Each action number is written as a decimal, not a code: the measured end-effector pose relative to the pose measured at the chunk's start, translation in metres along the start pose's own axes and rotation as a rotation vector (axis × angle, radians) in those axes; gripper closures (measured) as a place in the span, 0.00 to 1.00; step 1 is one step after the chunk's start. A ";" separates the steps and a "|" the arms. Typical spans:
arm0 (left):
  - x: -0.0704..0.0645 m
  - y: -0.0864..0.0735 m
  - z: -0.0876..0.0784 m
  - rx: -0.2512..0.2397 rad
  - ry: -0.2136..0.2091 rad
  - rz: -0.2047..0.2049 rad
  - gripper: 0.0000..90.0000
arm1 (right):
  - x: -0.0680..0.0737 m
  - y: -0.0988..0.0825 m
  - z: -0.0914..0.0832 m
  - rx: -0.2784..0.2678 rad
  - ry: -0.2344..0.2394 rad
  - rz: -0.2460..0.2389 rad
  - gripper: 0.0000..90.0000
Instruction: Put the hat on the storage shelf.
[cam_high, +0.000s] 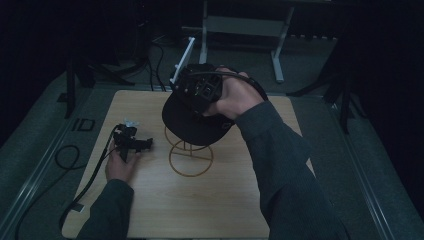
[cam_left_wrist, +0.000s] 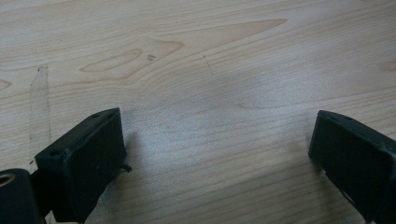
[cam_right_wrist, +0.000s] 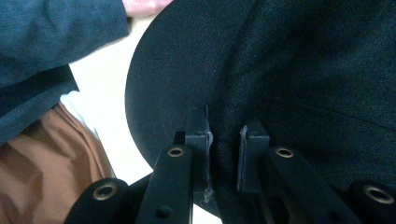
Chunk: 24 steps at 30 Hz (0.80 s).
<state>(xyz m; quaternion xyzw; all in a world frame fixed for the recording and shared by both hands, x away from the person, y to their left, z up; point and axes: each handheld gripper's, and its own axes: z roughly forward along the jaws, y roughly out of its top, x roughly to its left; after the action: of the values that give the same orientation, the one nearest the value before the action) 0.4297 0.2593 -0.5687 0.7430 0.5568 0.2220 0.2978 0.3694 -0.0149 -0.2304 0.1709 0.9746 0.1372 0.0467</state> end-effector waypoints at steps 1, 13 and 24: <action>0.000 0.000 0.000 0.000 0.000 0.000 0.04 | 0.001 0.001 0.000 0.000 0.001 0.004 0.87; 0.000 0.000 0.000 0.000 0.000 0.000 0.04 | 0.011 0.011 0.005 0.020 0.019 -0.021 0.87; 0.000 0.000 0.000 0.000 0.000 0.001 0.04 | 0.018 0.019 0.011 0.033 0.033 -0.034 0.87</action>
<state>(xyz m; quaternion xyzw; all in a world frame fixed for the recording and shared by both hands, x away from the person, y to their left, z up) 0.4296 0.2593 -0.5687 0.7431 0.5566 0.2222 0.2976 0.3597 0.0110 -0.2363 0.1527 0.9801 0.1229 0.0301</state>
